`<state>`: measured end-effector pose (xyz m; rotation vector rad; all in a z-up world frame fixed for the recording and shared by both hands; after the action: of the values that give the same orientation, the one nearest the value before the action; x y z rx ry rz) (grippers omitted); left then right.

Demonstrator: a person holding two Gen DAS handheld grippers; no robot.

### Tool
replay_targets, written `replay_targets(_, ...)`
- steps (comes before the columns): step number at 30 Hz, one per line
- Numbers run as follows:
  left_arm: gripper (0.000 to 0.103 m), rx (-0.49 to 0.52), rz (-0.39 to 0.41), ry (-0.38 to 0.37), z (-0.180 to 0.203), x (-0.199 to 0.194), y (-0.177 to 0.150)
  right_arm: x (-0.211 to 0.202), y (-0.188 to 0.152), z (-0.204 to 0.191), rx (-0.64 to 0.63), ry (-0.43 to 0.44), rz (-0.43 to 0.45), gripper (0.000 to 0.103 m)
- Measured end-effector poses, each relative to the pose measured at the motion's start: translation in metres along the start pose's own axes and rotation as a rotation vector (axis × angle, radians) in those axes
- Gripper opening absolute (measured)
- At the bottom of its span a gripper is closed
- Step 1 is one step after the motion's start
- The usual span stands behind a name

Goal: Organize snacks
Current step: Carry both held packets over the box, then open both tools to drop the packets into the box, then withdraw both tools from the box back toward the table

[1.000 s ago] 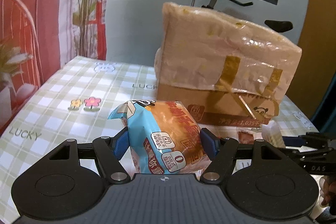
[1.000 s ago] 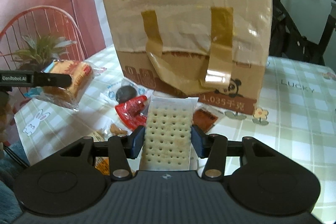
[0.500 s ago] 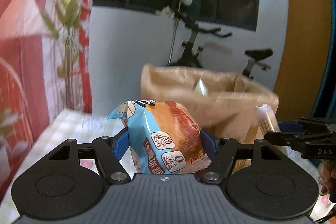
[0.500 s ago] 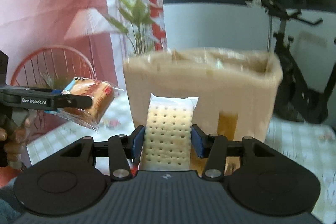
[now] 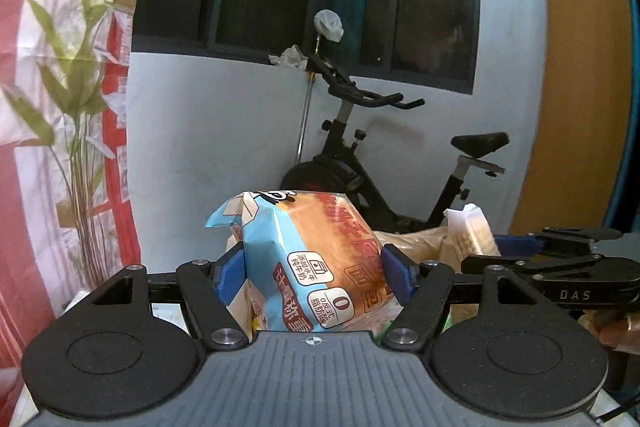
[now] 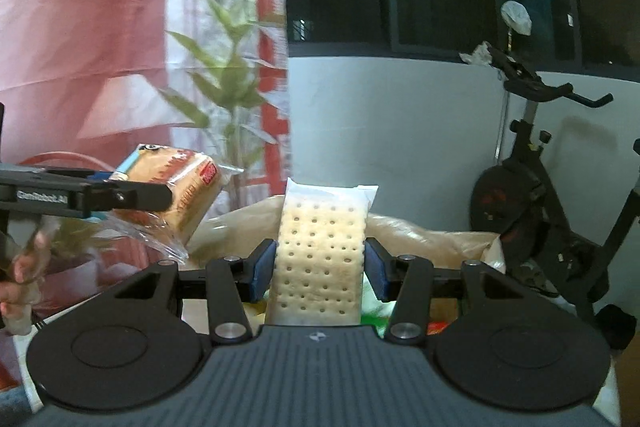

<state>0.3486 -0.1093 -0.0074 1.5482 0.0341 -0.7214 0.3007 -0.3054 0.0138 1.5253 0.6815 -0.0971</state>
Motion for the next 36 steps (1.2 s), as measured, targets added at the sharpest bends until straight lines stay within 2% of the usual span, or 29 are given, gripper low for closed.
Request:
replay_targets(5,0.073,0.027,-0.045,0.02,0.006,0.035,0.008,0.029,0.008,0.025,-0.001,-0.063,-0.048,0.05)
replay_targets(10,0.073,0.045,-0.097,0.045,0.008,0.063,0.007,0.056,-0.002,0.048,0.046,-0.133,-0.123,0.05)
replay_targets(15,0.074,0.053,-0.152,0.055,0.006,0.08,0.001,0.064,-0.014,0.059,0.068,-0.173,-0.173,0.052)
replay_targets(17,0.079,0.054,-0.148,0.051,0.004,0.079,0.002,0.061,-0.016,0.059,0.072,-0.182,-0.172,0.053)
replay_targets(19,0.083,0.06,-0.138,0.054,0.002,0.075,0.003,0.056,-0.016,0.059,0.08,-0.182,-0.16,0.061)
replay_targets(29,0.083,0.073,-0.098,0.052,-0.004,0.028,0.003,0.025,-0.014,0.043,0.089,-0.148,-0.122,0.061)
replay_targets(36,0.083,0.052,-0.08,0.041,-0.019,-0.014,-0.009,0.002,-0.021,0.027,0.077,-0.111,-0.107,0.061)
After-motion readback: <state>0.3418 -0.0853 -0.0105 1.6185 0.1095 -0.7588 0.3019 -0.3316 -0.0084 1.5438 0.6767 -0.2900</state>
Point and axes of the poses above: each gripper's, at about its wrist camera, not at the fingertips, and x roughly the way its jaws point, z to its right, y to its top, the point moved 5 cm from there along x, roughly the way its jaws point, and after that the axes turned 9 degrees about -z, right-handed, at the moved point
